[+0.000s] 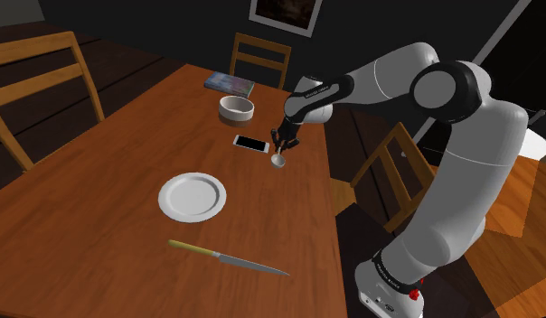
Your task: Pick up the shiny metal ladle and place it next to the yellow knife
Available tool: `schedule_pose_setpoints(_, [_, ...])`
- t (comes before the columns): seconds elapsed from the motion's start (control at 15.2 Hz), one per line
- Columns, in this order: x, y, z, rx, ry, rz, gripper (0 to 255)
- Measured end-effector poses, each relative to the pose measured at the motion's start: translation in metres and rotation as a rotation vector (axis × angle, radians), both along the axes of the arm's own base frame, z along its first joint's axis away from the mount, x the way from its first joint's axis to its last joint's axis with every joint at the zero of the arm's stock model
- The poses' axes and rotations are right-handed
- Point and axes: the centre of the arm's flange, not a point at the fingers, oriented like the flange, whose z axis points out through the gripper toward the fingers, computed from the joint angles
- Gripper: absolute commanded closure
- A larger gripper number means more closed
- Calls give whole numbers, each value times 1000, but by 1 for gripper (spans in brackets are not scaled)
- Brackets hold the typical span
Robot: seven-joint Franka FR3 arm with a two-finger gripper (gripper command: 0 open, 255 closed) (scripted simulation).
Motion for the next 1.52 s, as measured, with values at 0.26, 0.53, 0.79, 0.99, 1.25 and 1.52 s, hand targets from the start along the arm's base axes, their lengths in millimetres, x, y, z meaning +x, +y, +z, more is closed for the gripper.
schedule_pose_setpoints(0.26, [0,0,0,0,0,0,255])
schedule_pose_setpoints(0.53, [0,0,3,0,0,0,255])
schedule_pose_setpoints(0.79, [-1,1,21,0,0,0,255])
schedule_pose_setpoints(0.99, [0,-1,36,0,0,0,255])
schedule_pose_setpoints(1.25, [1,-1,57,0,-1,0,255])
schedule_pose_setpoints(1.52, [1,-2,79,0,-1,0,255])
